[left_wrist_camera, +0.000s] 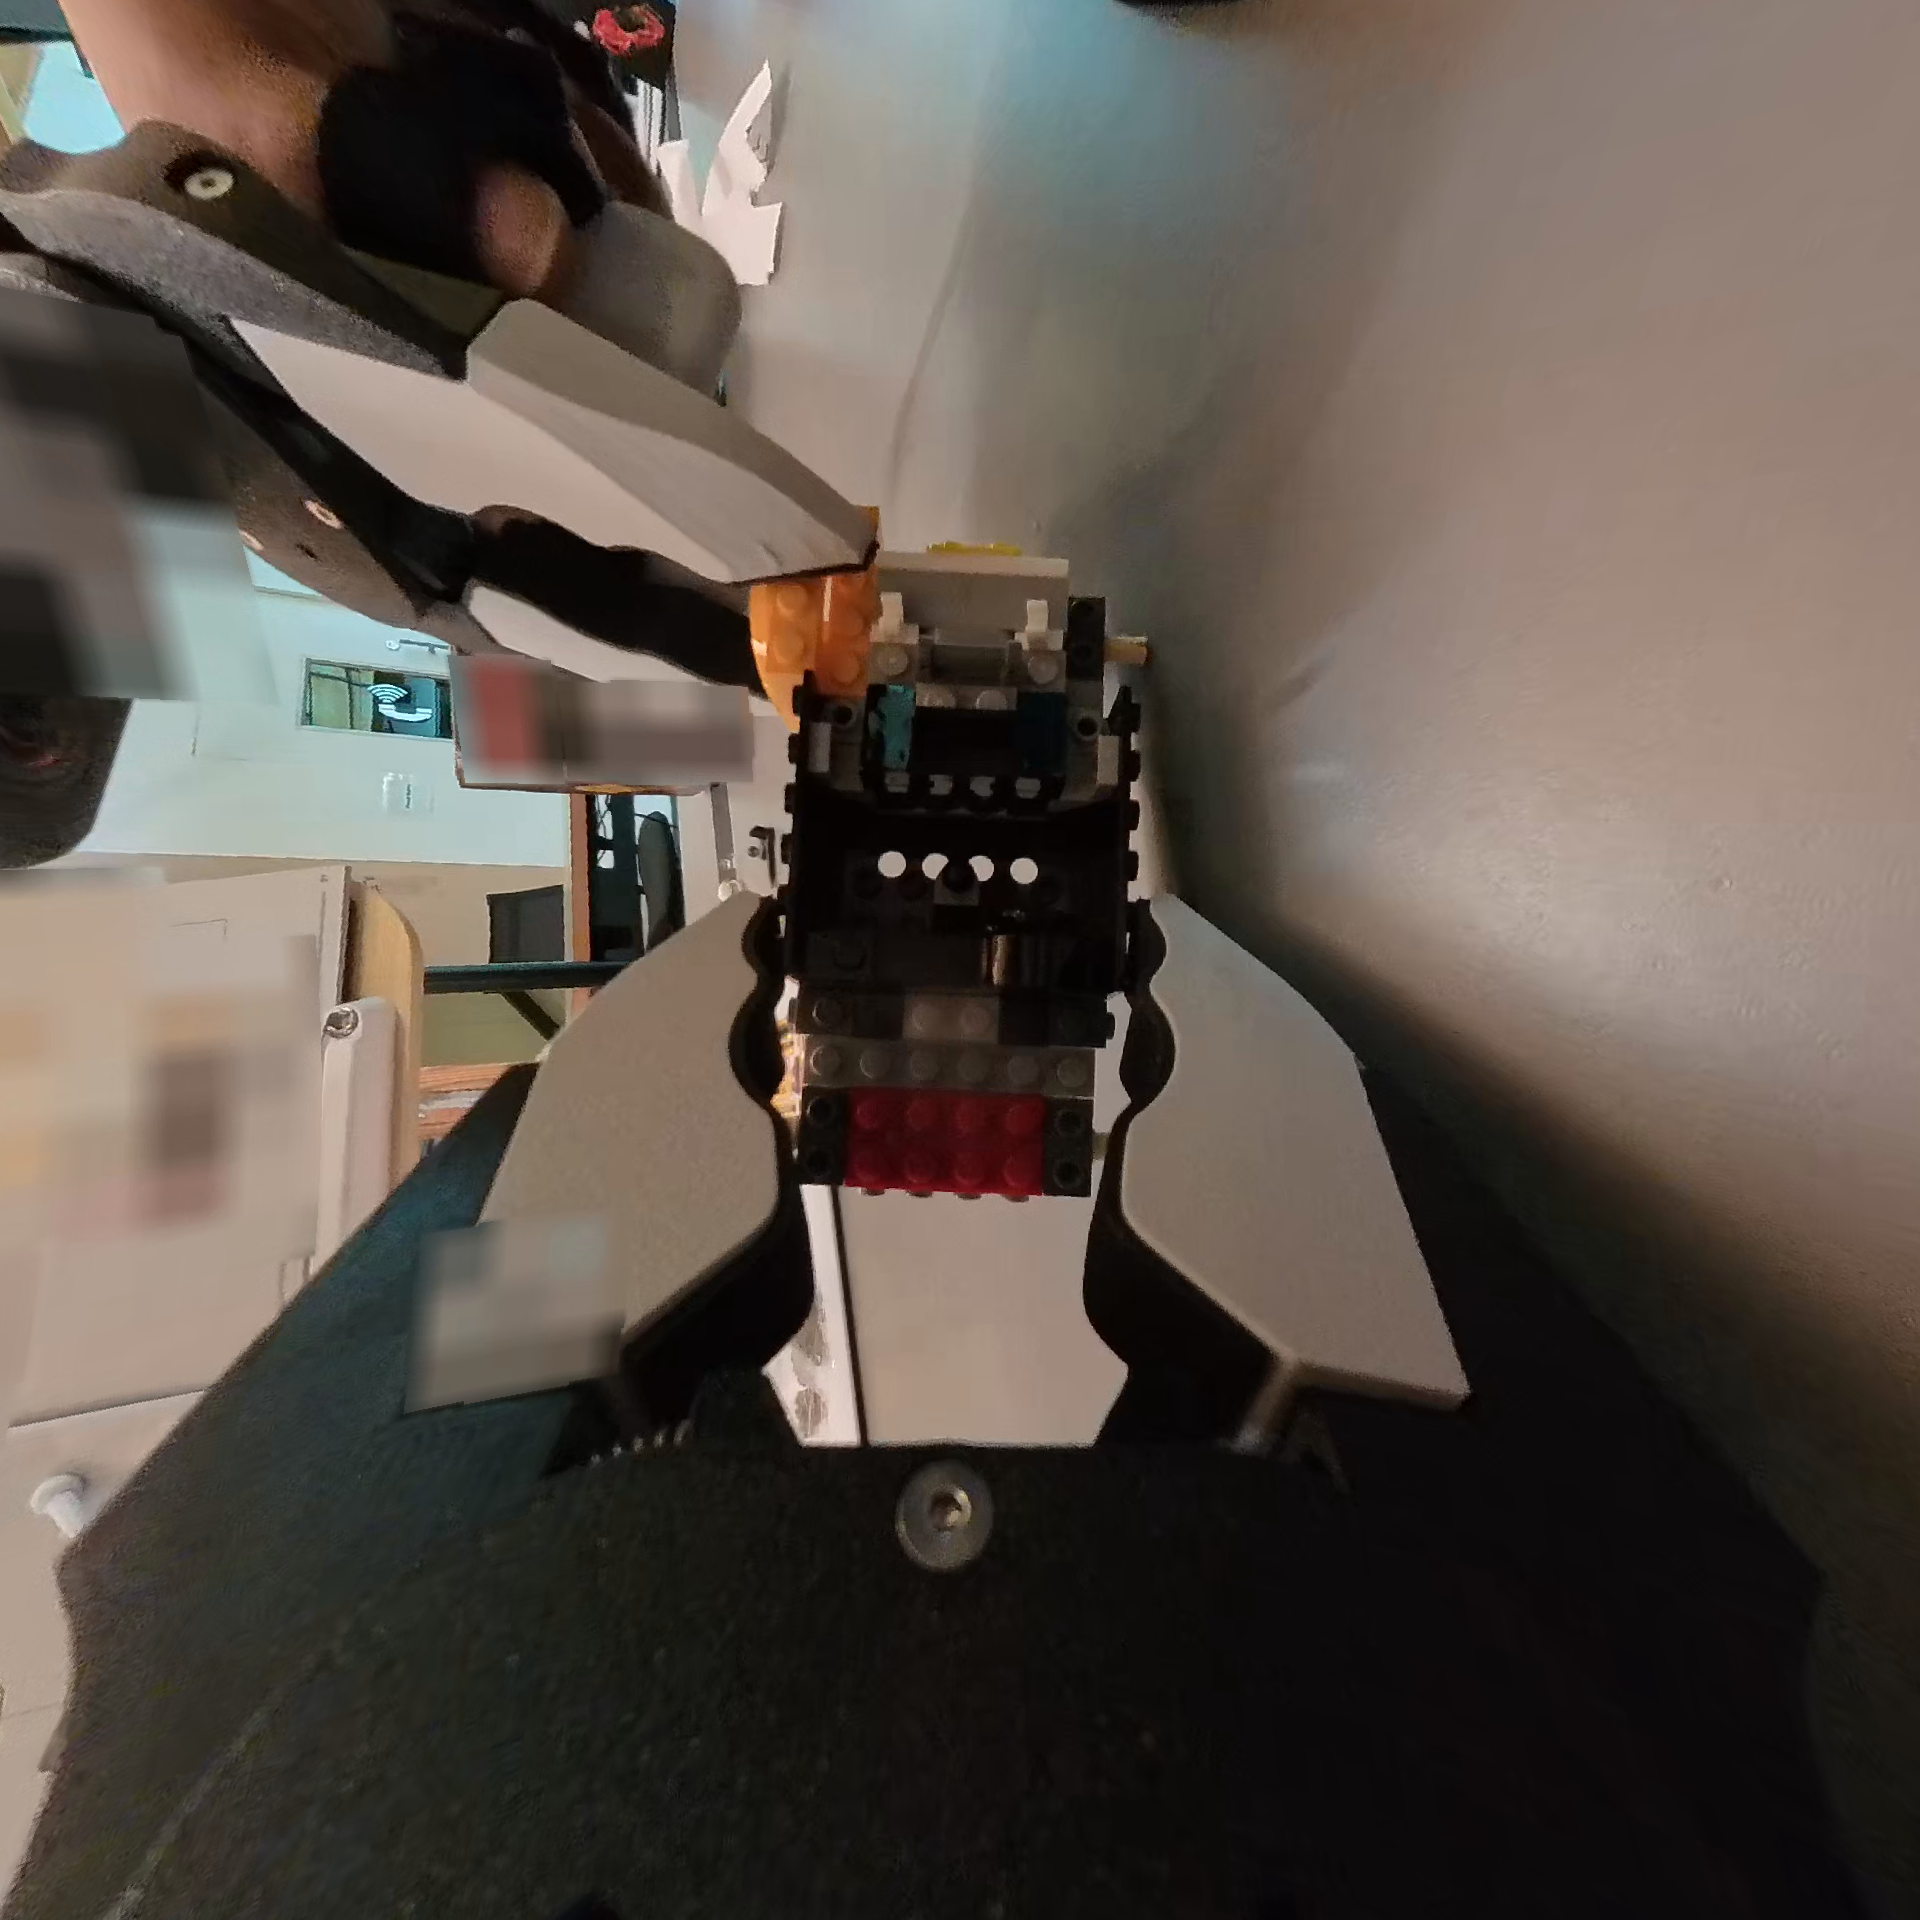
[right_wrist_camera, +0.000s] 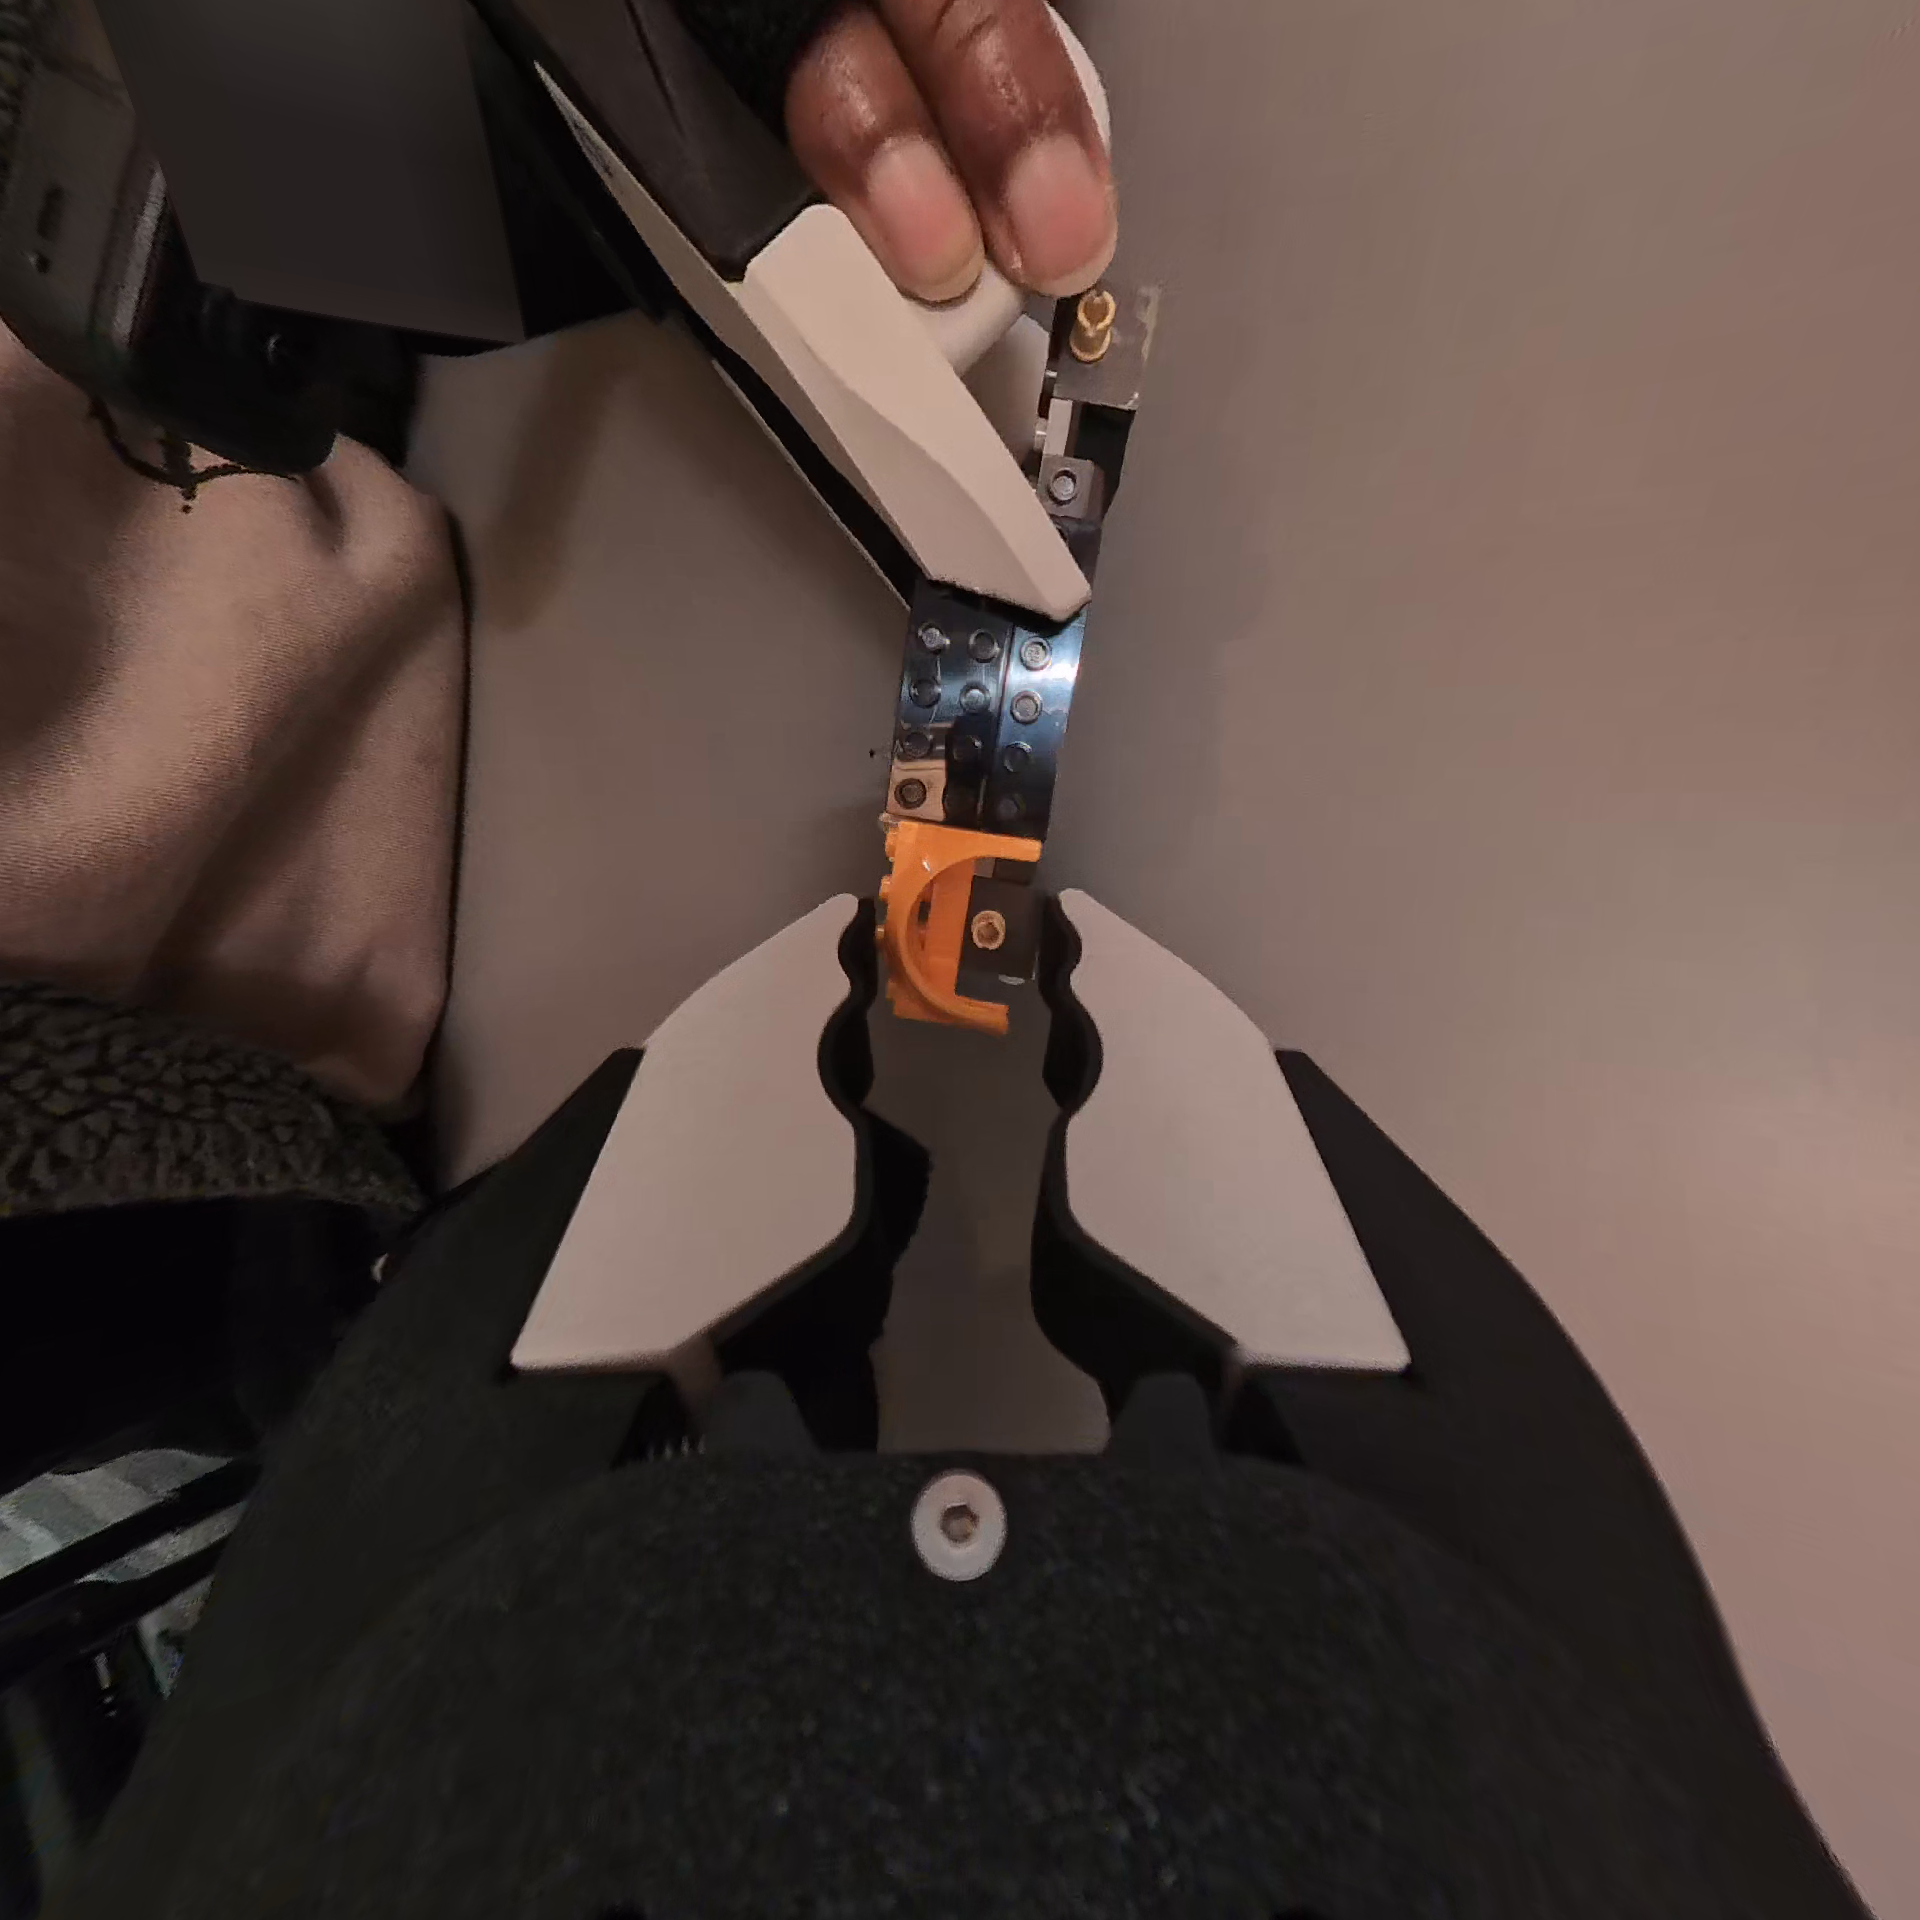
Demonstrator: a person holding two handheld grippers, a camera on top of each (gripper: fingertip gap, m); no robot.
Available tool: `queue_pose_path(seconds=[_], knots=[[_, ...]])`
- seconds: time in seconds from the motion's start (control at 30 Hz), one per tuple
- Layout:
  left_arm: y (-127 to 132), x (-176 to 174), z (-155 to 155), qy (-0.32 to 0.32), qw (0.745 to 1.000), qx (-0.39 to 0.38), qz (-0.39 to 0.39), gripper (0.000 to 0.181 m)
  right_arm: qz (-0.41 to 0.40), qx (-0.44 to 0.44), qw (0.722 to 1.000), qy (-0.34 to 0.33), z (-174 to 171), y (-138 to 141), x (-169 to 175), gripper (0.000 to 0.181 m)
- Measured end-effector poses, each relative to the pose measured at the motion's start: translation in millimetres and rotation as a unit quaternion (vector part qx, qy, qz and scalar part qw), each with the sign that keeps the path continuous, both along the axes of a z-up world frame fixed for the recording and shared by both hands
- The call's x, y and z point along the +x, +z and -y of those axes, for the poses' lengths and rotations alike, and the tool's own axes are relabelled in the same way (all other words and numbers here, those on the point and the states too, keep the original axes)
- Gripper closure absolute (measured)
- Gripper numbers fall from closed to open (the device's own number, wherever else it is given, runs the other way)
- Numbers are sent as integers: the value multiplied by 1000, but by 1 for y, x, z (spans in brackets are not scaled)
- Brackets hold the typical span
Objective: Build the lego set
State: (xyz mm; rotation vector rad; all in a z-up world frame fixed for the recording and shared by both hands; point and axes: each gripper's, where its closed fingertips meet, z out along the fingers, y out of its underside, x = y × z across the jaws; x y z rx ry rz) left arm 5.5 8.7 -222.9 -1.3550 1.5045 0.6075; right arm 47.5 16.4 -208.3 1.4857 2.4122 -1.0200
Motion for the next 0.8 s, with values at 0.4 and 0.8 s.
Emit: queue_pose_path(seconds=[0.4,0.8], knots=[[26,3,-1,2,999,41,22,118,3,19,1000,-1,0,28,1,151],[28,5,9,-4,999,27,42,118,12,41,999,-11,9,28,2,152]])
